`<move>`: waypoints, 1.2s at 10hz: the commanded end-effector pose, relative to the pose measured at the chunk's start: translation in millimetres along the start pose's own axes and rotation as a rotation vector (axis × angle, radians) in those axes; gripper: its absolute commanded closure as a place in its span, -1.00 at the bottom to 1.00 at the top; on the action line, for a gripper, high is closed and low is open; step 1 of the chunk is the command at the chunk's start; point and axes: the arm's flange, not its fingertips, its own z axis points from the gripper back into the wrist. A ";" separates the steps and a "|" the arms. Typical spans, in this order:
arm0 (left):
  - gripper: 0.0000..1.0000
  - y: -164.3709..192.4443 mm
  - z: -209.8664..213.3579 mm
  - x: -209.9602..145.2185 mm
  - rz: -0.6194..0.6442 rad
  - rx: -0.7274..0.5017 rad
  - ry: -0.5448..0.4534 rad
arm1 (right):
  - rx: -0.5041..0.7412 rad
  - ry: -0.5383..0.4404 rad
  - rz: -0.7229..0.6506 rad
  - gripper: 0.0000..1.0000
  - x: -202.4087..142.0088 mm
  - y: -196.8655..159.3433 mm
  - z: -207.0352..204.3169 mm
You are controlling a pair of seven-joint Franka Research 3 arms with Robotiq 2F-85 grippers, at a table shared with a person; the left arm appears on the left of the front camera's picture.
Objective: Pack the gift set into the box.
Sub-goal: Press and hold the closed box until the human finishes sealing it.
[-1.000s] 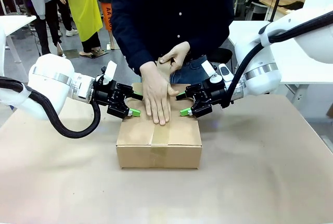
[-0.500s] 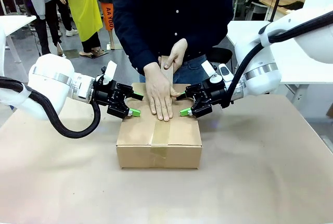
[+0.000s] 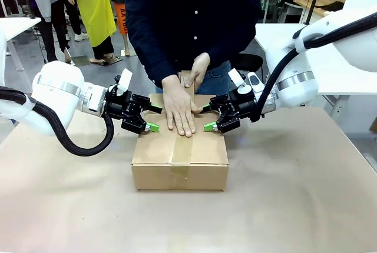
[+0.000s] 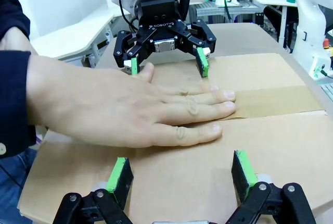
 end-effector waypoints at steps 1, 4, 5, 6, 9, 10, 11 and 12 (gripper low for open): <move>-1.00 -1.4 -1.2 -1.4 -0.010 0.004 0.001 | -0.003 0.000 0.018 -1.00 -1.4 0.4 0.1; -1.00 -1.4 -1.2 -1.4 -0.010 0.004 0.001 | -0.003 0.000 0.018 -1.00 -1.4 0.4 0.1; -1.00 -1.4 -1.2 -1.4 -0.010 0.004 0.001 | -0.003 0.000 0.018 -1.00 -1.4 0.4 0.1; -1.00 -1.4 -1.2 -1.4 -0.010 0.004 0.001 | -0.003 0.000 0.018 -1.00 -1.4 0.4 0.1; -1.00 -1.4 -1.2 -1.4 -0.010 0.004 0.001 | -0.003 0.000 0.018 -1.00 -1.4 0.4 0.1; -1.00 -1.4 -1.2 -1.4 -0.010 0.004 0.001 | -0.003 0.000 0.018 -1.00 -1.4 0.4 0.1; -1.00 -1.4 -1.2 -1.4 -0.010 0.004 0.001 | -0.003 0.000 0.018 -1.00 -1.4 0.4 0.1; -1.00 -1.4 -1.2 -1.4 -0.010 0.004 0.001 | -0.003 0.000 0.018 -1.00 -1.4 0.4 0.1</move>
